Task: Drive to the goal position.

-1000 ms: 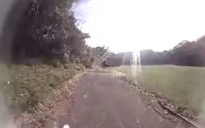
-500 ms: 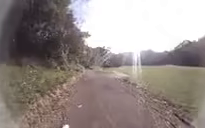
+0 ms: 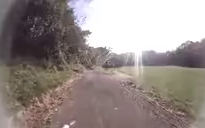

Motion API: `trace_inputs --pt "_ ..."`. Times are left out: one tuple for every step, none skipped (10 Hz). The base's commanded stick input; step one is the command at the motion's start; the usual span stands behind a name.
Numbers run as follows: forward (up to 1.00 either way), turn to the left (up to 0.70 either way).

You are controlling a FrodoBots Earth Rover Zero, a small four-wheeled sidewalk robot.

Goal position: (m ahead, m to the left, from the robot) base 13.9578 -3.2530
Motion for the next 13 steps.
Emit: trace_inputs --pt "0.85 0.00" --pt "0.85 0.00" --pt "0.85 0.00" --pt "0.85 0.00" --pt "0.85 -0.05" --pt "0.85 -0.13" --pt "0.85 -0.34" --pt "0.85 -0.34" --pt "0.85 -0.34" --pt "0.85 -0.03" --pt "0.85 0.00" --pt "0.85 0.00" --pt "0.85 0.00"
